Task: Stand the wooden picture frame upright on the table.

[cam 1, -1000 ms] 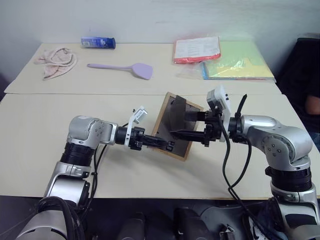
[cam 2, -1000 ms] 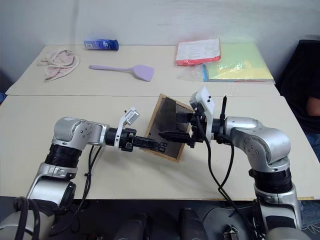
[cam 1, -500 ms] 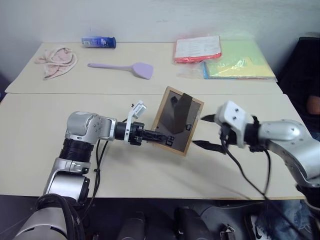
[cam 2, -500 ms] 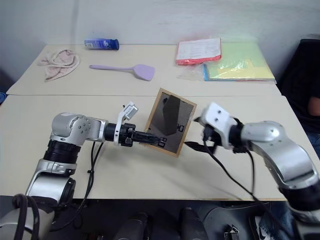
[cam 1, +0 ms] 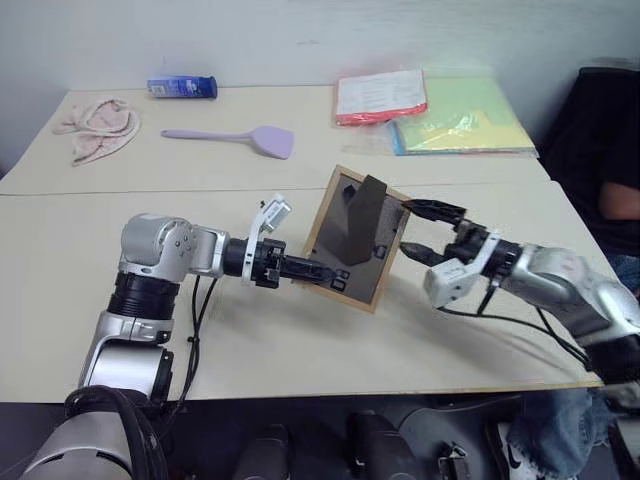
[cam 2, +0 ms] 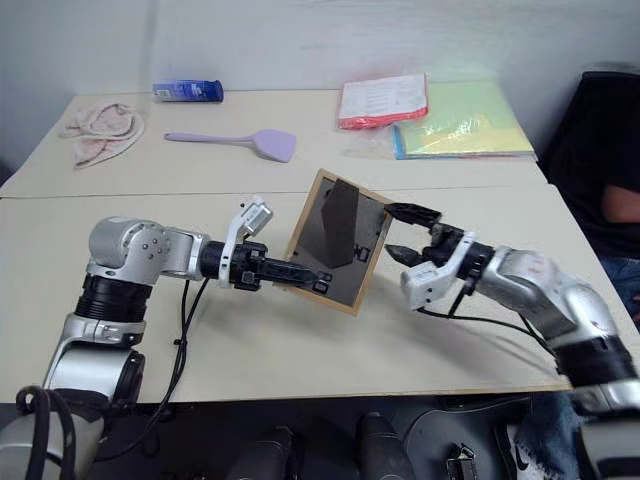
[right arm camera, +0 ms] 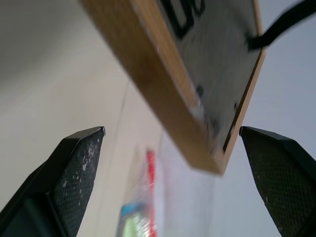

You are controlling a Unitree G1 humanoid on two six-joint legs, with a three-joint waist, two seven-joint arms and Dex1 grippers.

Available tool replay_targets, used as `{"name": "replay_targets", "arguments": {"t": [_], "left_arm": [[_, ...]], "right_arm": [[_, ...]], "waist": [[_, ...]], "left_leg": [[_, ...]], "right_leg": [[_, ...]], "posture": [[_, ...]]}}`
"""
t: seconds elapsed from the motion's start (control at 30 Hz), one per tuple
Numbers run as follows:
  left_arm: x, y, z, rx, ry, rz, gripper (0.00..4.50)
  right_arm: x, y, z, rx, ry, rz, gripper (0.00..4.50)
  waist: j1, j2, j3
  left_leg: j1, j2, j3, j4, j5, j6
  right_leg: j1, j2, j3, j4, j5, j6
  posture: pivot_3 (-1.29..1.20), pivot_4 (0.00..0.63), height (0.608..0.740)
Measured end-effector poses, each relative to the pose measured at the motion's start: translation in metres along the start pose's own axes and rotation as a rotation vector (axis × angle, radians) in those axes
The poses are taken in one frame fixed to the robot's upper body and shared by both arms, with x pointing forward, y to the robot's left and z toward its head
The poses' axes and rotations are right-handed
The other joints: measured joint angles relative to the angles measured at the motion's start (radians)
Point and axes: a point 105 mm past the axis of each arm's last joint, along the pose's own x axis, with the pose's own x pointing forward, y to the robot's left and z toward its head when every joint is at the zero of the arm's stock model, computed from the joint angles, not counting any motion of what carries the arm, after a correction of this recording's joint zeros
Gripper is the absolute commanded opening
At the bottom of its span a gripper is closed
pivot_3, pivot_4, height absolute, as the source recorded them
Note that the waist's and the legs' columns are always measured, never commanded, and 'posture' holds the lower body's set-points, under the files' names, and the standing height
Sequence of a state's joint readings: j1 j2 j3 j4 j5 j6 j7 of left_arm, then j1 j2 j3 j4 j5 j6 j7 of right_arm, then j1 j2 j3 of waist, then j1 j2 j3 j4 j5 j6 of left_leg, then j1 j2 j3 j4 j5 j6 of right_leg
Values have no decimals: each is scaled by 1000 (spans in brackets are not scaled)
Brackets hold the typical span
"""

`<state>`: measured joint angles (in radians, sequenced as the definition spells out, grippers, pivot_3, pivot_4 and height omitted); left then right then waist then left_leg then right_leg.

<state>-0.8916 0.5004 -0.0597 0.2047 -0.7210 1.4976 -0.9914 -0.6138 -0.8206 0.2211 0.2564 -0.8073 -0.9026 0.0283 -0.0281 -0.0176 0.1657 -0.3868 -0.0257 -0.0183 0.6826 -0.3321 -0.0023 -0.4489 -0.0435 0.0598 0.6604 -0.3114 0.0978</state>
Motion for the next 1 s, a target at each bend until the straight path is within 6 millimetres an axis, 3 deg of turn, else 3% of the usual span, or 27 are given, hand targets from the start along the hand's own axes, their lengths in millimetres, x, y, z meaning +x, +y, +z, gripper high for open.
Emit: {"name": "replay_targets", "arguments": {"t": [0.1,0.23,0.33,0.4,0.47,0.57,0.6,0.7,0.77,0.87,0.97,1.0], "left_arm": [[-1,-1,1,-4,-1,-3,1284],[-6,-5,2,-7,-21,-32,1284],[-11,-9,6,8,-42,-44,2183],[-15,-9,6,19,-46,-27,2810],[-30,-6,3,43,-54,30,3397],[-69,-2,0,112,-115,139,4312],[-82,-4,-2,151,-135,168,4495],[-114,-16,-2,291,-192,232,4500],[-124,-29,-7,463,-194,267,4500],[-119,-37,-16,628,-169,294,4500],[-99,-25,-27,777,-176,359,4500],[-96,-22,-28,787,-183,362,4500]], "right_arm": [[18,-3,8,-80,-85,-78,3259],[22,-6,9,-97,-120,-159,2063],[25,-13,7,-100,-137,-182,1772],[25,-7,9,-81,-150,-155,1261],[24,-2,8,-57,-151,-138,1250],[22,-4,3,-18,-139,-136,1250],[22,-6,1,-10,-139,-136,1250],[22,-11,-1,38,-137,-144,1250],[26,-11,-4,197,-112,-149,1250],[35,-3,-5,580,-45,-144,1250],[45,22,4,1343,-11,-74,1250],[47,25,8,1435,-22,-51,1250]], "waist": [[-3,0,0],[-3,0,0],[-7,0,0],[-9,0,0],[-16,0,0],[-36,0,0],[-43,1,0],[-55,1,0],[-57,1,0],[-53,0,0],[-39,1,1],[-33,1,1]], "left_leg": [[0,0,0,0,0,0],[0,0,0,0,0,0],[0,0,0,0,0,-1],[1,1,0,0,0,-1],[1,1,0,-1,0,-1],[1,2,0,-2,0,-1],[1,2,0,-2,0,-1],[1,3,-1,-3,0,-1],[1,4,-2,-3,0,-1],[0,4,-3,0,-1,0],[0,5,-6,2,-2,2],[0,5,-6,2,-2,3]], "right_leg": [[0,1,0,0,0,0],[0,1,-1,1,0,0],[1,1,-1,1,0,0],[1,1,-1,1,0,0],[1,1,0,2,0,0],[1,1,0,2,0,-1],[1,2,0,2,-1,-1],[1,1,0,1,-1,-2],[3,1,0,-1,-1,-2],[5,0,-2,0,-1,-2],[8,-1,-4,0,-1,-2],[8,-1,-4,0,-1,-2]], "posture": [[0,150,740],[0,150,740],[0,150,740],[0,150,740],[0,150,740],[0,150,740],[0,150,740],[0,150,740],[0,150,740],[0,150,740],[0,150,740],[0,150,740]]}}
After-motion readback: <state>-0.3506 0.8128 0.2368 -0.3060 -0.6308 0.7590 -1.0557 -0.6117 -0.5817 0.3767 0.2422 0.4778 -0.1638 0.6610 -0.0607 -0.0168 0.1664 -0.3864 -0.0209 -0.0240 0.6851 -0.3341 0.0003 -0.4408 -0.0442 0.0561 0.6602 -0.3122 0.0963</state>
